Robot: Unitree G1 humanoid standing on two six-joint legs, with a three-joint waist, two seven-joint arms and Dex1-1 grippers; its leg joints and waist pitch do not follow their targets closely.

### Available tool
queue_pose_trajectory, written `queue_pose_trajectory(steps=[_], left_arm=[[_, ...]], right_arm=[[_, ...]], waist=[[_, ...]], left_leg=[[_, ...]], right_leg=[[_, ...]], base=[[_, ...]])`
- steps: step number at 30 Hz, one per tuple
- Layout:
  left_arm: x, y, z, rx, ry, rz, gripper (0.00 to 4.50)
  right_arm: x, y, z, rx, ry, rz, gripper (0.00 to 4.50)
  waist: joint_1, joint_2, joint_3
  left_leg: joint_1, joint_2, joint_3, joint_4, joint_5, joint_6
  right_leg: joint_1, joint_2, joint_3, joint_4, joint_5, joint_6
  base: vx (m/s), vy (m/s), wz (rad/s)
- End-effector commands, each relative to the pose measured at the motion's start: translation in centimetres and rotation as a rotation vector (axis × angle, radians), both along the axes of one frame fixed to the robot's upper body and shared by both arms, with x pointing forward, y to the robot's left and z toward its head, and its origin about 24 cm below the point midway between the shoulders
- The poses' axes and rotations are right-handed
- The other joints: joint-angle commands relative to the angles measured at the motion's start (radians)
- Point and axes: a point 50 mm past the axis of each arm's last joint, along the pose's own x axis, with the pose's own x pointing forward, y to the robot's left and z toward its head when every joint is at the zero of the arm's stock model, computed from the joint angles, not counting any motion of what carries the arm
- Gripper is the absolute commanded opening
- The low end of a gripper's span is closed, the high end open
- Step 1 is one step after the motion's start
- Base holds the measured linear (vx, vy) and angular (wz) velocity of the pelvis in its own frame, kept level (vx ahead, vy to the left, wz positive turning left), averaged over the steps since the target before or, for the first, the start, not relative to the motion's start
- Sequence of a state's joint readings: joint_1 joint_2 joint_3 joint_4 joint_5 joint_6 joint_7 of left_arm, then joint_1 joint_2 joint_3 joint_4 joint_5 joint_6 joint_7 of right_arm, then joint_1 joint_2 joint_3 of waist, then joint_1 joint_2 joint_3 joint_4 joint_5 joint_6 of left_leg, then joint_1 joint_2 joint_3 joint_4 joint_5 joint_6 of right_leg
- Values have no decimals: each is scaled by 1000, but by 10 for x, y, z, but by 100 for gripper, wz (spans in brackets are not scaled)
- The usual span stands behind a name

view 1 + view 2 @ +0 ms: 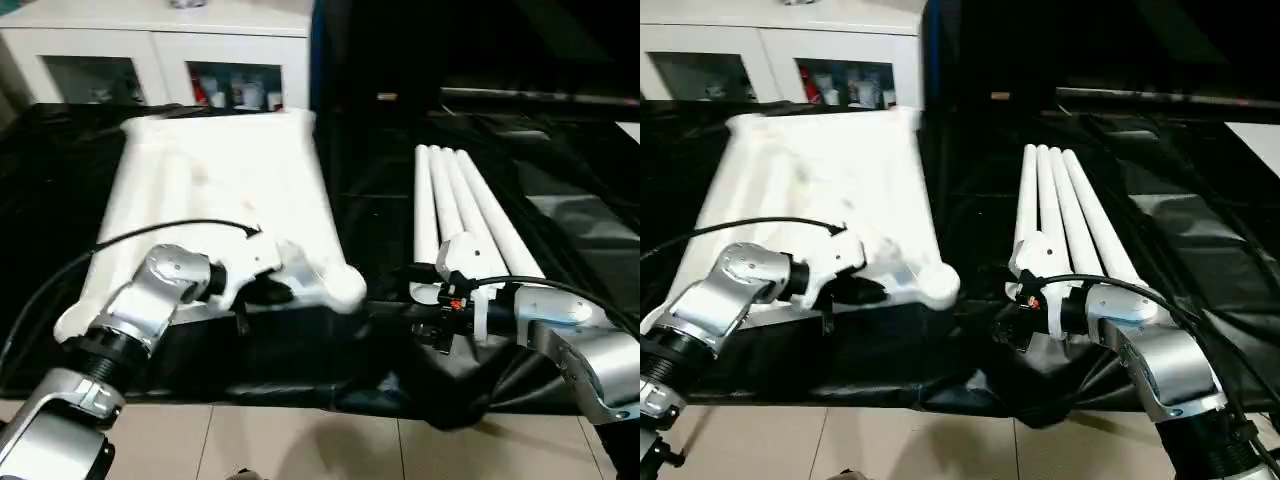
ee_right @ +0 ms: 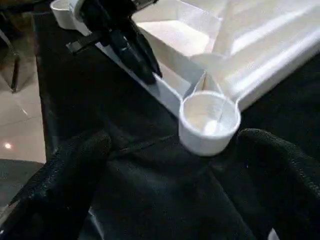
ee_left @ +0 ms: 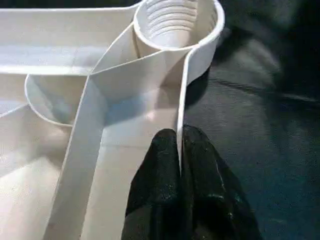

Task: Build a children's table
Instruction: Move to table

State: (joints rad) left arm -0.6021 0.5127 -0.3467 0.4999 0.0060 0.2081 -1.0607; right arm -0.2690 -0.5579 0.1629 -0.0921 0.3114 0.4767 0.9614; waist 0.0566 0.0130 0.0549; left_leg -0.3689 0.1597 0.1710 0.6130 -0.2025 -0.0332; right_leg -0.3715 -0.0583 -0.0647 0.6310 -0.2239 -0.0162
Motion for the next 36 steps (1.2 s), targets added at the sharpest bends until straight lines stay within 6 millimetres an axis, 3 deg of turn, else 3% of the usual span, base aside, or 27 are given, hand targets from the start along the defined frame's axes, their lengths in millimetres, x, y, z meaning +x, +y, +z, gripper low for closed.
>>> queue_pose_trajectory(steps=[1,6,13,15,19,22,28,29,32,33,34,35,36], left_arm=[[5,15,3,45,-33,62,6],[6,20,4,50,-78,20,6],[7,38,7,83,-111,9,6],[6,44,11,41,-58,11,48],[4,47,21,-4,-52,11,70],[1,47,38,-97,-66,31,99],[-20,28,71,-332,-74,23,142],[-21,24,77,-351,-80,26,169],[-21,23,83,-353,-91,40,182],[-15,18,84,-395,-114,132,190],[-13,14,81,-399,-111,178,190],[-12,9,76,-390,-107,206,205],[-13,4,71,-381,-104,223,218]], right_arm=[[4,-1,3,-6,-15,-11,450],[6,-1,4,-11,-28,-20,450],[8,0,7,-9,-50,-24,450],[9,1,8,-6,-54,-23,450],[10,3,9,1,-63,-29,450],[13,8,12,13,-82,-51,450],[34,8,20,-29,-124,-301,450],[40,5,27,-24,-128,-356,450],[50,2,33,-10,-89,-445,450],[70,-2,41,28,-23,-620,450],[78,-2,43,25,0,-675,450],[83,-3,44,9,7,-708,450],[86,-3,45,-5,10,-731,450]], waist=[[12,-4,-60],[14,-3,-61],[14,-6,-58],[13,-6,-59],[12,-6,-59],[15,0,-63],[15,-2,-60],[13,-9,-58],[9,-4,-56],[3,12,-53],[-5,5,-56],[-5,5,-56],[0,-3,-55]], left_leg=[[6,77,-33,-79,-136,38],[7,78,-32,-78,-126,49],[10,80,-31,-82,-148,34],[11,80,-30,-82,-145,31],[12,81,-28,-82,-133,30],[11,83,-26,-79,-93,35],[13,80,-21,-79,-77,22],[13,77,-18,-79,-84,22],[16,74,-17,-79,-104,-2],[18,71,-17,-81,-130,-21],[19,69,-19,-80,-149,-44],[20,69,-20,-79,-146,-52],[18,69,-18,-78,-133,-50]], right_leg=[[42,-108,63,-78,-88,-251],[39,-107,62,-74,-57,-259],[37,-108,63,-75,-90,-252],[37,-110,64,-75,-94,-250],[34,-108,64,-70,-70,-261],[33,-107,62,-58,12,-286],[30,-102,62,-56,6,-296],[30,-99,62,-59,-13,-290],[29,-94,64,-63,-86,-267],[25,-90,65,-68,-112,-258],[29,-90,64,-68,-132,-262],[29,-92,64,-68,-137,-264],[30,-95,66,-72,-138,-256]], base=[[0,0,0],[0,0,0],[0,0,0],[0,0,0],[0,0,0],[0,0,0],[0,0,0],[0,0,0],[0,0,0],[0,0,0],[0,0,0],[0,0,0],[0,0,0]])
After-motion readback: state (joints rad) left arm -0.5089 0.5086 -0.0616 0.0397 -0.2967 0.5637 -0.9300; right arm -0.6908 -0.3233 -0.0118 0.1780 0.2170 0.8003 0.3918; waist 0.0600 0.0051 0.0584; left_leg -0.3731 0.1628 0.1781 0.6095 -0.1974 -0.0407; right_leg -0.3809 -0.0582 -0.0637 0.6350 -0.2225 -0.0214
